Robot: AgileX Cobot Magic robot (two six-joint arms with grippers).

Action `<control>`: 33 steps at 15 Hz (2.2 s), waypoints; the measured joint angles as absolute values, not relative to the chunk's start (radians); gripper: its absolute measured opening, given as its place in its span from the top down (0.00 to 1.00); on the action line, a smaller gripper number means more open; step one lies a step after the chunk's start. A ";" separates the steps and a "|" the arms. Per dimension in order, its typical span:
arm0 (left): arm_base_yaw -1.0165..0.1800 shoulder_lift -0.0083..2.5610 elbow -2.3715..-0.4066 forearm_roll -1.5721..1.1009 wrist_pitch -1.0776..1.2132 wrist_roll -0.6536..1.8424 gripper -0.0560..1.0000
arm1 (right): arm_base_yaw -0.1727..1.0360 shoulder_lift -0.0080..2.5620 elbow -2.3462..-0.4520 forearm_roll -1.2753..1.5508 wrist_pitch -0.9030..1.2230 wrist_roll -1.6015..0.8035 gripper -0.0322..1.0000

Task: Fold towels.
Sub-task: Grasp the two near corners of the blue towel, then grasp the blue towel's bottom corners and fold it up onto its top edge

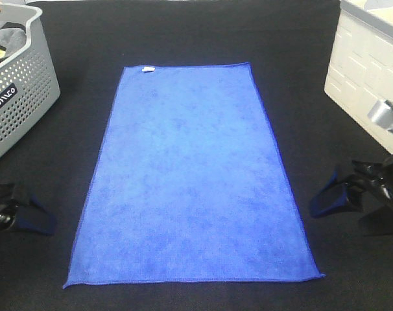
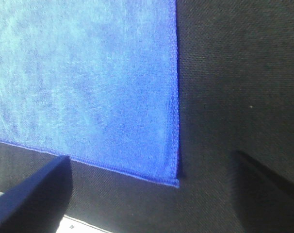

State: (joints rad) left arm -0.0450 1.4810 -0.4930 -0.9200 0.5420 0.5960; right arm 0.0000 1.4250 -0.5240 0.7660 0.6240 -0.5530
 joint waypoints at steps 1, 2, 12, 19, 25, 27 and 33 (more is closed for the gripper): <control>-0.045 1.515 -0.494 -0.961 0.534 0.634 0.23 | 0.000 1.460 -0.524 0.792 0.616 -0.583 0.20; -0.045 1.546 -0.493 -1.016 0.527 0.684 0.23 | 0.000 1.497 -0.524 0.816 0.608 -0.614 0.21; -0.045 1.775 -0.496 -1.435 0.529 1.164 0.23 | 0.000 1.805 -0.534 1.199 0.622 -1.034 0.24; -0.176 1.865 -0.533 -1.649 0.532 1.306 0.47 | 0.142 1.852 -0.542 1.331 0.532 -1.043 0.55; -0.176 1.877 -0.533 -1.635 0.478 1.296 0.95 | 0.142 1.858 -0.542 1.289 0.491 -0.956 0.97; -0.176 1.874 -0.533 -1.597 0.487 1.269 0.95 | 0.142 1.845 -0.540 1.278 0.491 -0.952 0.97; -0.175 1.650 -0.446 -1.216 0.491 0.914 0.95 | 0.142 1.658 -0.433 1.156 0.507 -0.834 0.97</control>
State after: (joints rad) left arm -0.1750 1.6500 -0.4460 -1.2160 0.4910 0.9140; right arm 0.1420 1.6580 -0.4330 1.1560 0.5070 -0.8340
